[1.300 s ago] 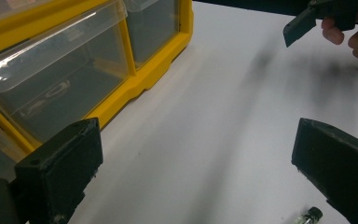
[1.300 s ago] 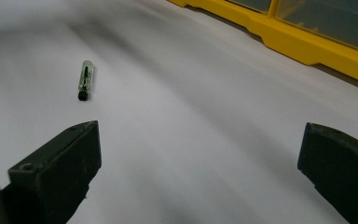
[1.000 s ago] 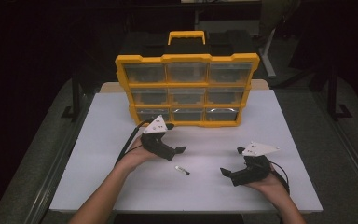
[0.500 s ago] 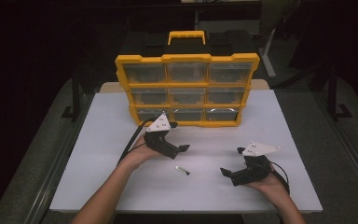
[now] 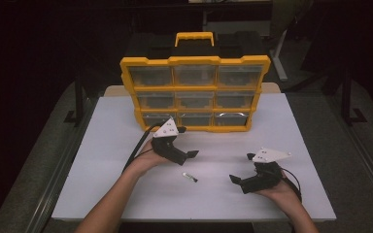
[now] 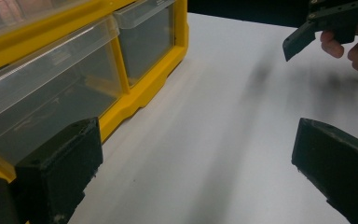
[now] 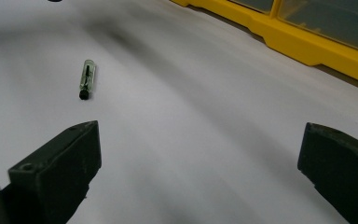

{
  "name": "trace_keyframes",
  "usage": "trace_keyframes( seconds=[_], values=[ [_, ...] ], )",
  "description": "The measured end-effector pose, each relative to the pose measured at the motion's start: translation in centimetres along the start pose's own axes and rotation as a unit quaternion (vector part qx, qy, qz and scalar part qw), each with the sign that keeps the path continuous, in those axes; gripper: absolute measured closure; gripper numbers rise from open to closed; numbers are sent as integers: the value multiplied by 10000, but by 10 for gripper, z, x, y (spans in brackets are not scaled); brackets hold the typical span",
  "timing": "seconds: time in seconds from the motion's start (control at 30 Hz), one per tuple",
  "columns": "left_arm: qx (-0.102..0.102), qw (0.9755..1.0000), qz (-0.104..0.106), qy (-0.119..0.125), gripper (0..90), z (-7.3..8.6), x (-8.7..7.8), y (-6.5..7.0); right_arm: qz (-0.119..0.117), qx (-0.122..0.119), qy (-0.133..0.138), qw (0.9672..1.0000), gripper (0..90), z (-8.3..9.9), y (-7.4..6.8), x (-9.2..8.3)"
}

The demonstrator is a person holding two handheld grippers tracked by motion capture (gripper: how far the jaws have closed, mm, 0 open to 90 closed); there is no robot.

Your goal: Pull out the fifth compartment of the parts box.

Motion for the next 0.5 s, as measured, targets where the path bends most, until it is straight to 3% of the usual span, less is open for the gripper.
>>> trace_keyframes(
  seconds=[0.5],
  values=[
    [233,9997,-70,-57,19,0,0,-1,-13,-11,0,10000,0,0,0,0]
  ],
)
Point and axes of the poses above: each handheld gripper's, and its own axes: x roughly forward along the jaws, z roughly out of its underside, y roughly to its right, the point moved 10 cm from there along x, roughly forward along the jaws, and after that the axes turned 13 degrees about z, right-handed, at the moved point
